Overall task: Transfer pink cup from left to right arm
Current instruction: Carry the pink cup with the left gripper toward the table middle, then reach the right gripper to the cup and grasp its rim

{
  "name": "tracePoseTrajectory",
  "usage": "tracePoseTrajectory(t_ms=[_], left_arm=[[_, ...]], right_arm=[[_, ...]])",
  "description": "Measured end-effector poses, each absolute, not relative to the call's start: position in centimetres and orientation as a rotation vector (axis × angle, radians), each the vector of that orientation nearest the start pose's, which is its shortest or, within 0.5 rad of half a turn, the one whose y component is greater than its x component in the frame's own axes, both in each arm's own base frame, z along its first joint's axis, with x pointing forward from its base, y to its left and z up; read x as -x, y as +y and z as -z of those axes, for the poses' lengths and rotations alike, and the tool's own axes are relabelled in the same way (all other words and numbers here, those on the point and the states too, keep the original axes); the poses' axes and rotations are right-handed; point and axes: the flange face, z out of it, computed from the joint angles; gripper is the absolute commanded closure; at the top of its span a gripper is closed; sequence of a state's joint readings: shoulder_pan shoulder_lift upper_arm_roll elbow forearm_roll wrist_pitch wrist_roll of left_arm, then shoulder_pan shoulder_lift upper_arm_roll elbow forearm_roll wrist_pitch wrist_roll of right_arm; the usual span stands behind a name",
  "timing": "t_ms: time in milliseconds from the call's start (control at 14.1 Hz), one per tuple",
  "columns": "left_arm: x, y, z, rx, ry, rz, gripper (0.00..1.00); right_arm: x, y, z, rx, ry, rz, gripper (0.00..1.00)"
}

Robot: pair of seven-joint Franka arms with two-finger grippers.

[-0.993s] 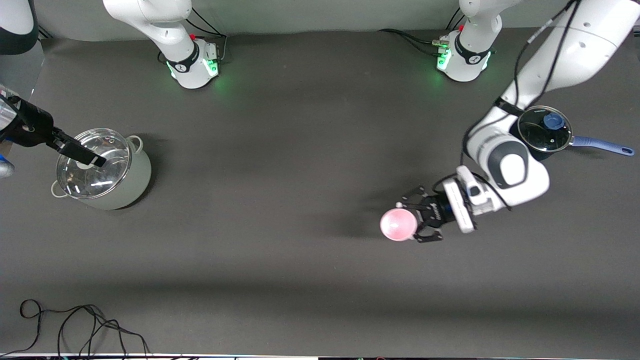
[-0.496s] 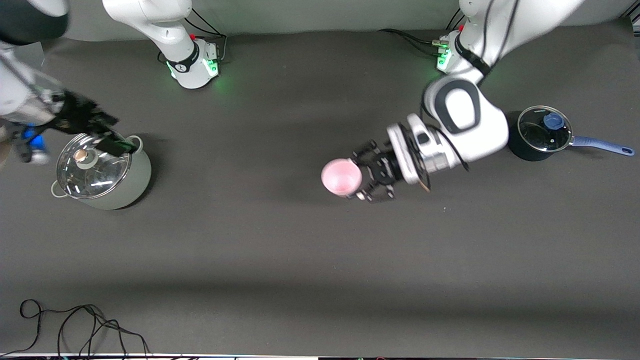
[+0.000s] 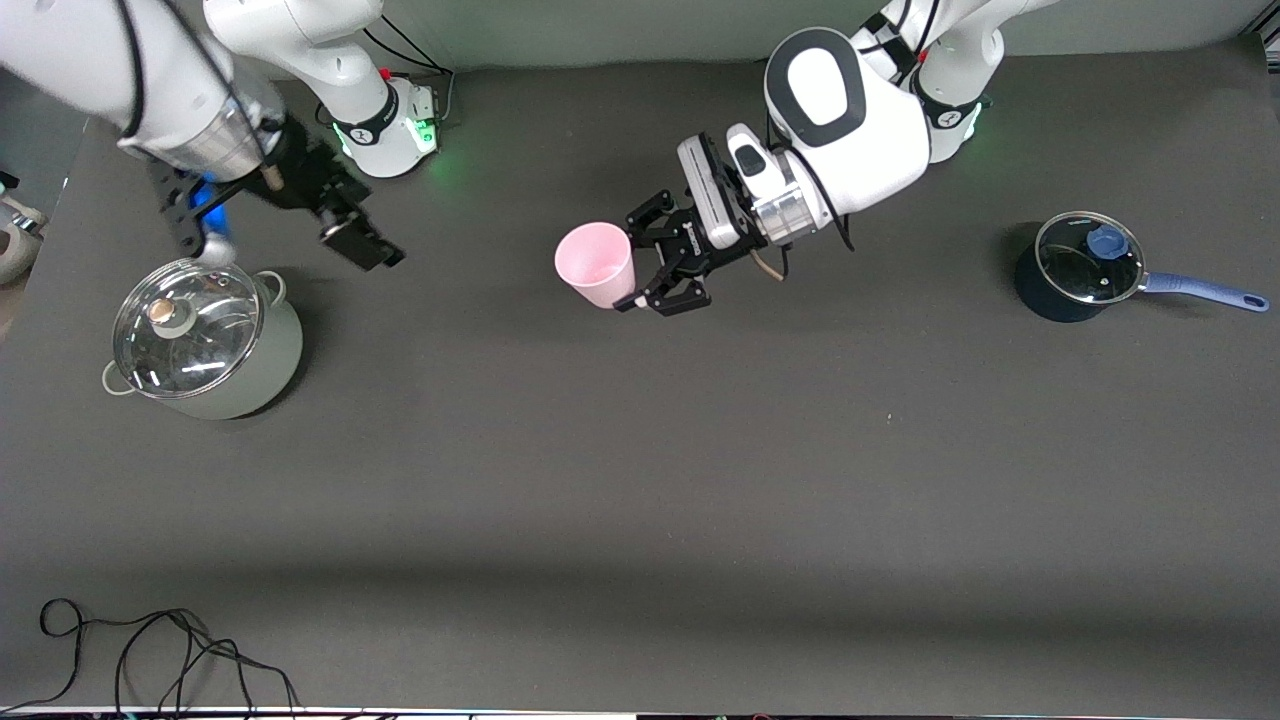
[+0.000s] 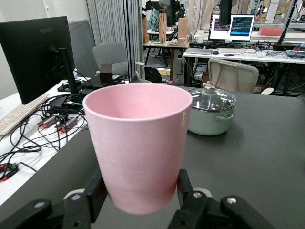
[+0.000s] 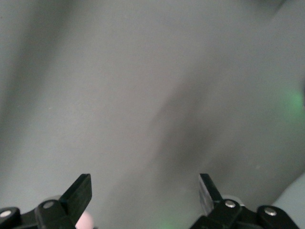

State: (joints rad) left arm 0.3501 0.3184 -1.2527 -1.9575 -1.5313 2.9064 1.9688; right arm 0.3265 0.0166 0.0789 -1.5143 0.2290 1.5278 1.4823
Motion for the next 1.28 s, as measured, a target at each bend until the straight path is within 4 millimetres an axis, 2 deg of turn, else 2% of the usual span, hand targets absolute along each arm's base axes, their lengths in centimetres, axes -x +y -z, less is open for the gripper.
tracePoseTrajectory(t_ms=[284, 496, 922, 1063, 1134, 1276], left_arm=[[-46.0, -40.3, -45.2, -1.739, -1.278, -1.163, 0.59], [-46.1, -40.3, -45.2, -1.748, -1.268, -1.161, 0.59], [-46.1, -40.2, -45.2, -1.753, -1.265, -1.161, 0.59], [-46.1, -40.2, -45.2, -1.754, -1.264, -1.161, 0.59], [-46.1, -40.2, -45.2, -1.754, -1.264, -1.161, 0.59], [-46.1, -40.2, -45.2, -1.755, -1.264, -1.162, 0.59]], right_arm=[[-48.4, 30.5, -65.3, 2.522, 1.563, -0.334, 0.01], [-47.3, 34.4, -64.1, 2.514, 1.627, -0.371, 0.01], [-49.1, 40.1, -60.5, 2.44, 1.742, -0.398, 0.01], [-49.7, 41.0, -59.7, 2.424, 1.751, -0.397, 0.01], [-50.0, 41.1, -59.6, 2.416, 1.753, -0.395, 0.04], [-50.3, 41.1, -59.5, 2.408, 1.755, -0.391, 0.4]])
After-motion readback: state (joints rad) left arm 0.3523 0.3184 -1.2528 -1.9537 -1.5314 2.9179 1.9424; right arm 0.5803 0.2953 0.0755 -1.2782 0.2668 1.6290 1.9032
